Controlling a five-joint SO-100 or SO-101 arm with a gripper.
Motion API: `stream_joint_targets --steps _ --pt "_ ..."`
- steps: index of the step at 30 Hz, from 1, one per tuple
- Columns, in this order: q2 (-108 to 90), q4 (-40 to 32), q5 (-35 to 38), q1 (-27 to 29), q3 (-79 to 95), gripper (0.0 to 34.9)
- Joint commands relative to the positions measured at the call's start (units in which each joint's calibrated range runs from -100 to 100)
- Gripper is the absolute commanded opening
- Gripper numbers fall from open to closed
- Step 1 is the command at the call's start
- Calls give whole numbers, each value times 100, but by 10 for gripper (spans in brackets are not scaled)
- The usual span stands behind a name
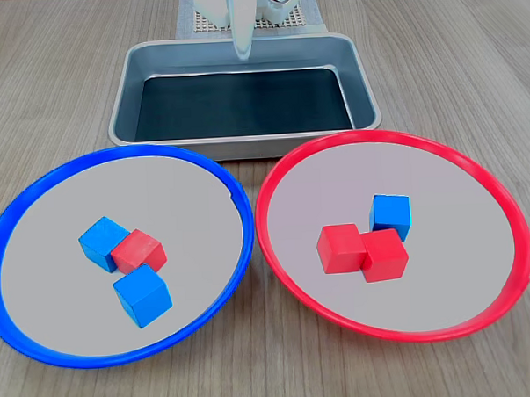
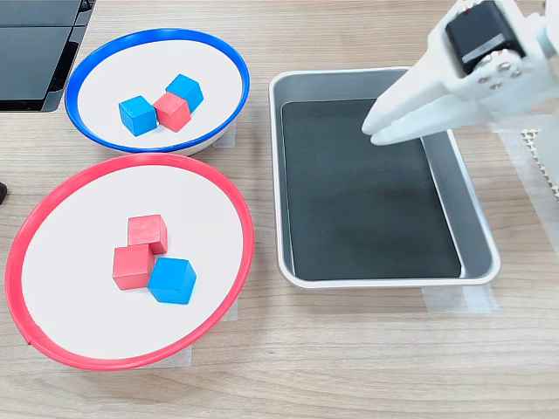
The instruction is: Relocate any misplaced blocks to their matching dishes.
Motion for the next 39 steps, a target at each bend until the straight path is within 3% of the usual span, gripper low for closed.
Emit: stream_joint_targets --steps 1,8,13,21,24,27,32,34,39 --pt "1212 124 694 -15 -1451 3" --pt "3566 314 2125 -306 -3435 3" --pt "5374 454 2603 -777 -5502 3" --pt "7182 58 3082 -1266 -7177 17" --pt "7753 -57 3199 -1323 -7568 42" --pt "8376 42 3355 -1332 -7987 93" --pt "9101 199 3380 -1285 -8433 133" --pt "9408 314 3331 -1257 -8651 169" --pt "9937 661 3321 -1257 -9097 181"
